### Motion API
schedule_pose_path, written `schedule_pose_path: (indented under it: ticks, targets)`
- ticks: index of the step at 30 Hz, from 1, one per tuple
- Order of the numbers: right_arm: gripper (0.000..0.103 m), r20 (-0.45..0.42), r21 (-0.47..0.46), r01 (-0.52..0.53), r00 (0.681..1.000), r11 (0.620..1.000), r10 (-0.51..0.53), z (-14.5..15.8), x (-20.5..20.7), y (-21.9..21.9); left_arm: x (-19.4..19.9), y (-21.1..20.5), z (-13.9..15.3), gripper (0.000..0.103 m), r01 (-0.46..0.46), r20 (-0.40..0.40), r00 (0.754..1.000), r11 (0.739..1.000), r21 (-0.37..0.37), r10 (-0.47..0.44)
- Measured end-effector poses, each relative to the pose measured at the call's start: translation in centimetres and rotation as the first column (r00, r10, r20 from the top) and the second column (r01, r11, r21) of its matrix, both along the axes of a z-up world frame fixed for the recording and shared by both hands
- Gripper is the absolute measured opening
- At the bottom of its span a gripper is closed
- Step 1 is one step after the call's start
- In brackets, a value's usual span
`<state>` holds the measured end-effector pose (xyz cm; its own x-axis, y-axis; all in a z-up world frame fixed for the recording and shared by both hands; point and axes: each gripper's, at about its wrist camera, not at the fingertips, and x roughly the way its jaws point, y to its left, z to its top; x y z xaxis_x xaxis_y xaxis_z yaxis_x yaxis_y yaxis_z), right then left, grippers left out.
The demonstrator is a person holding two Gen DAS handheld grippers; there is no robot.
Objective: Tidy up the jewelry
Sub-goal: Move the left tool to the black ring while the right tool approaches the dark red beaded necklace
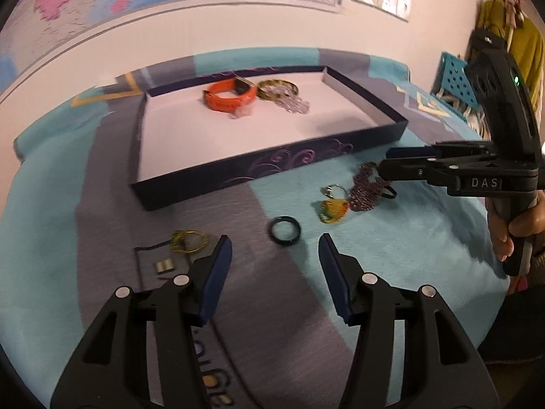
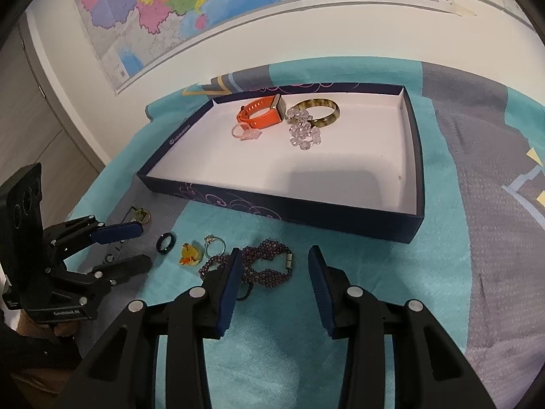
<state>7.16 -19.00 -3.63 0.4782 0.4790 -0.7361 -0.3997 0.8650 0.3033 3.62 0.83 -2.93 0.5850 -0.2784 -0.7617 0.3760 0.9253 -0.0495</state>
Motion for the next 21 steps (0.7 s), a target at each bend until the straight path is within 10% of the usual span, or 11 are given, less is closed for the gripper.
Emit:
schedule_pose_path:
  ticks: [12, 21]
  targets:
    - [0.005, 0.011, -0.061, -0.018, 1.000, 0.998, 0.019, -0.5, 0.4, 0.9, 1.2, -0.4, -0.5, 0.043, 0.012, -0.032, 0.999, 1.000, -0.017, -0.013]
    - [0.003, 0.029, -0.004, -0.028, 0.999, 1.000, 0.028, 0.4, -0.3, 0.4, 1.4, -0.2, -0.6, 0.022, 0.019, -0.038, 0.999, 0.999, -0.036, -0.020]
